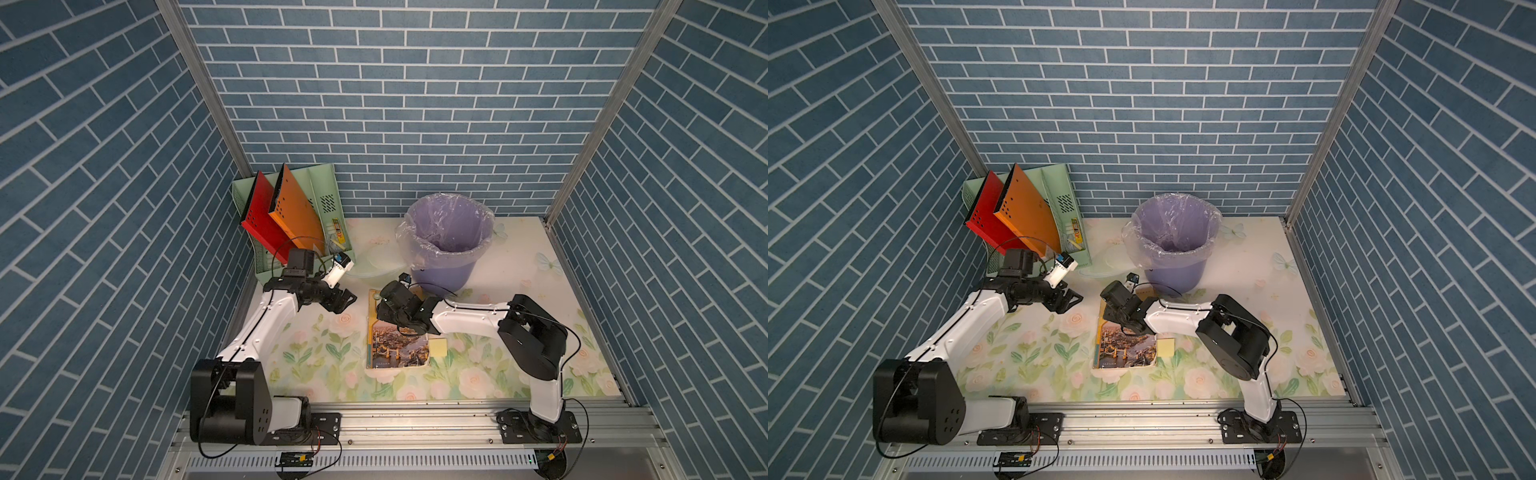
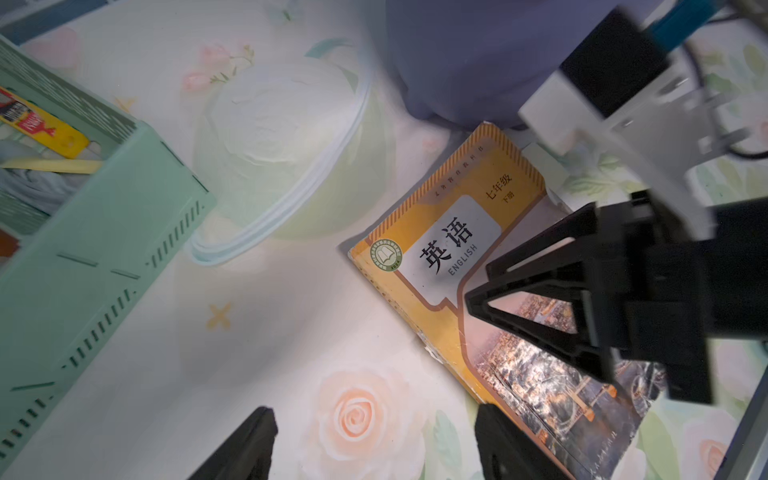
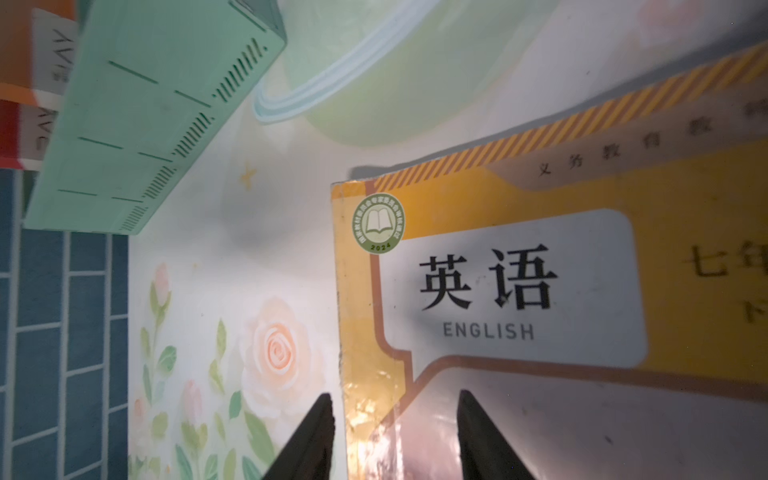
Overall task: Peel off the used sticky note
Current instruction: Open the book at the center of the board.
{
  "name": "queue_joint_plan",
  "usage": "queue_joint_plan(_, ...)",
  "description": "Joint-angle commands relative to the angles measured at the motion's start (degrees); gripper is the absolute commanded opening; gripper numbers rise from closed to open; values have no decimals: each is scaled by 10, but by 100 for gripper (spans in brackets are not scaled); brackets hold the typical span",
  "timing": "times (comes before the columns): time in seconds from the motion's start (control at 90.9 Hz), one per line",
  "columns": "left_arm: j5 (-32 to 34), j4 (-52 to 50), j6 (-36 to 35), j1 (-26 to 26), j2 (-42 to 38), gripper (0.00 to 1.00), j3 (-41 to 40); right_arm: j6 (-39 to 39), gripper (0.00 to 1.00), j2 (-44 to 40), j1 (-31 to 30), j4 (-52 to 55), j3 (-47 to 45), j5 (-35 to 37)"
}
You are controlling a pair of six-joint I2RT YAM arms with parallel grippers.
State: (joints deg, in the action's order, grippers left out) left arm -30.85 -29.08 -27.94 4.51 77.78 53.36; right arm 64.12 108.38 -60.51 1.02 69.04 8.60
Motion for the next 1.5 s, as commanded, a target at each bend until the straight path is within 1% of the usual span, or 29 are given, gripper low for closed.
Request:
queue_joint_plan(0.0,44,50,22,11,30,76,-24,-41,54,-105,8,-48,-87,35)
queue_joint_plan(0.011,46,52,23,11,32,75,-25,-44,54,-125,18,-74,-117,26)
queue_joint_plan(0.022,48,55,24,11,37,74,-27,-44,54,-125,18,-74,-117,26)
queue_joint_plan(0.077,55,68,29,17,55,71,-32,-53,54,-161,44,-135,-186,-8)
queue_joint_plan(0.121,61,80,32,26,68,71,-37,-65,54,-170,55,-154,-206,-23)
queue_joint_plan(0.242,78,102,38,59,101,69,-40,-111,54,-169,81,-157,-228,-29)
queue_joint_plan(0.396,90,117,51,86,148,68,-21,-119,54,-146,111,-206,-260,-48)
queue_joint_plan(0.561,104,123,56,104,181,64,-12,-120,54,-110,121,-225,-254,-66)
queue_joint_plan(0.682,116,124,57,112,198,62,-8,-118,57,-97,129,-243,-258,-82)
queue_joint_plan(0.825,135,124,55,119,209,60,-2,-118,61,-101,147,-256,-271,-93)
queue_joint_plan(0.946,147,121,52,125,213,59,1,-119,61,-113,162,-278,-290,-108)
queue_joint_plan(1.111,158,118,48,131,215,58,6,-117,61,-95,178,-301,-291,-127)
queue_joint_plan(1.144,159,117,48,131,214,58,7,-117,61,-92,178,-303,-288,-143)
queue_joint_plan(1.199,161,118,48,131,211,58,6,-117,61,-88,178,-311,-286,-149)
queue_joint_plan(1.32,165,118,47,133,210,58,6,-110,59,-77,176,-332,-283,-165)
queue_joint_plan(1.485,168,118,44,134,208,58,4,-80,54,-61,173,-370,-290,-183)
